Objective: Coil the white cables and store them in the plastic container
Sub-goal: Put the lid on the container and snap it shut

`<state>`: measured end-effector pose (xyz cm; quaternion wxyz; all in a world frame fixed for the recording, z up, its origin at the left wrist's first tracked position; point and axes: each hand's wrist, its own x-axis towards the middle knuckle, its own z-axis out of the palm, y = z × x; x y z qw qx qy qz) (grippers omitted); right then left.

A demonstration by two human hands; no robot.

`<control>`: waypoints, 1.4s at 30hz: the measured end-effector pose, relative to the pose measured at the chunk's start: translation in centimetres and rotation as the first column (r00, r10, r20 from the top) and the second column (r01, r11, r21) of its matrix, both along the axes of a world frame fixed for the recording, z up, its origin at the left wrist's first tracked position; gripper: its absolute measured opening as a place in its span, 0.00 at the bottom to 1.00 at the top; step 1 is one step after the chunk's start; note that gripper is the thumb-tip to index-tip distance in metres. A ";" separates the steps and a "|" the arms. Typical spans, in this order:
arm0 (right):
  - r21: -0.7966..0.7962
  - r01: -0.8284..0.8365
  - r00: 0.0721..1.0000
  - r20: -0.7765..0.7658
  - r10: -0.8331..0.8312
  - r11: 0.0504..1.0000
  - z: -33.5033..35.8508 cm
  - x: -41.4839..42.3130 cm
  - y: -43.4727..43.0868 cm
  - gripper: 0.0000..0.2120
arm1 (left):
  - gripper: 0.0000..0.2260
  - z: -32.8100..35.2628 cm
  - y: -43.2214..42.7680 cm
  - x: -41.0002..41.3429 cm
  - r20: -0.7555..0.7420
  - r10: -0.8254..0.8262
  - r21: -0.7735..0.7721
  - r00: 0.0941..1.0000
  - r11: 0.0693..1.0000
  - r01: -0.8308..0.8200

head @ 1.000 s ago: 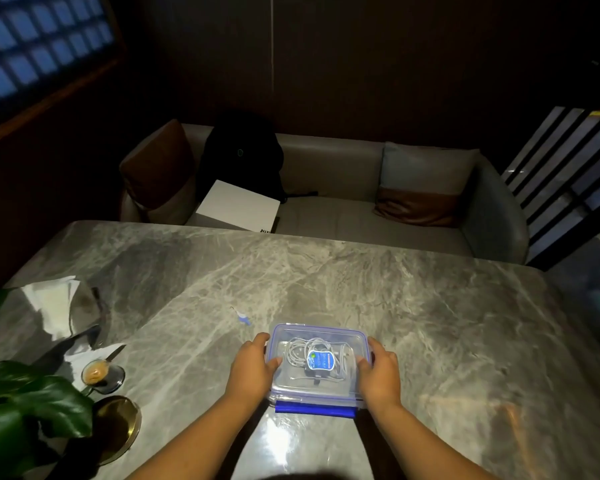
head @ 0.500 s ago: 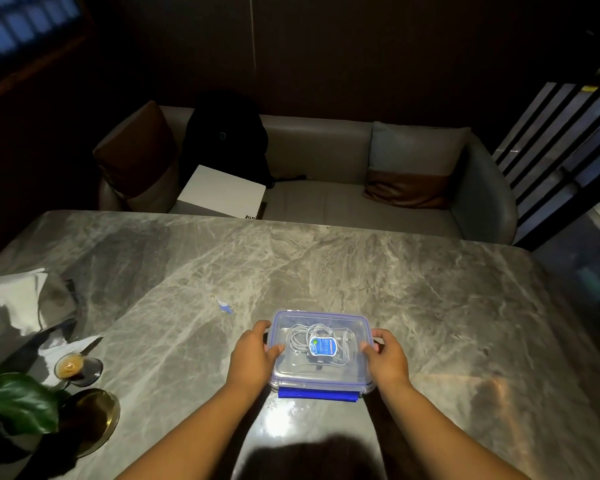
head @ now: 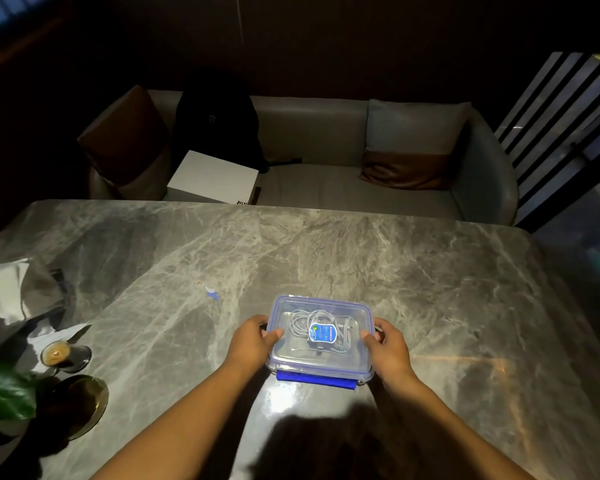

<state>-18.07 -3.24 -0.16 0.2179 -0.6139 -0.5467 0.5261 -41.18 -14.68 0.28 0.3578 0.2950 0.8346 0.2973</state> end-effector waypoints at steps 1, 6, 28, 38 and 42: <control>0.004 -0.002 1.000 -0.013 0.002 1.000 -0.1 0.1 0.0 0.09 | 0.11 -0.2 0.0 -0.1 0.000 -0.001 -0.015 1.000 1.000 0.001; 0.020 -0.047 0.999 -0.025 0.048 0.999 0.2 0.7 0.1 0.10 | 0.12 -0.9 0.6 -0.6 0.109 0.033 -0.090 0.994 0.996 -0.023; -0.128 0.222 0.972 -0.048 -0.230 0.966 -1.7 1.4 -1.4 0.23 | 0.11 0.0 -0.5 2.3 0.453 0.313 -0.132 0.835 0.949 -0.285; -0.394 0.196 0.919 -0.245 -0.308 0.898 -2.9 -0.1 -4.0 0.19 | 0.08 -0.6 -2.4 9.1 0.682 0.484 -0.189 0.549 0.841 -0.507; -0.420 0.192 0.914 -0.252 -0.317 0.887 -2.8 -0.4 -4.4 0.24 | 0.10 -0.6 -3.5 11.9 0.763 0.458 -0.208 0.456 0.842 -0.498</control>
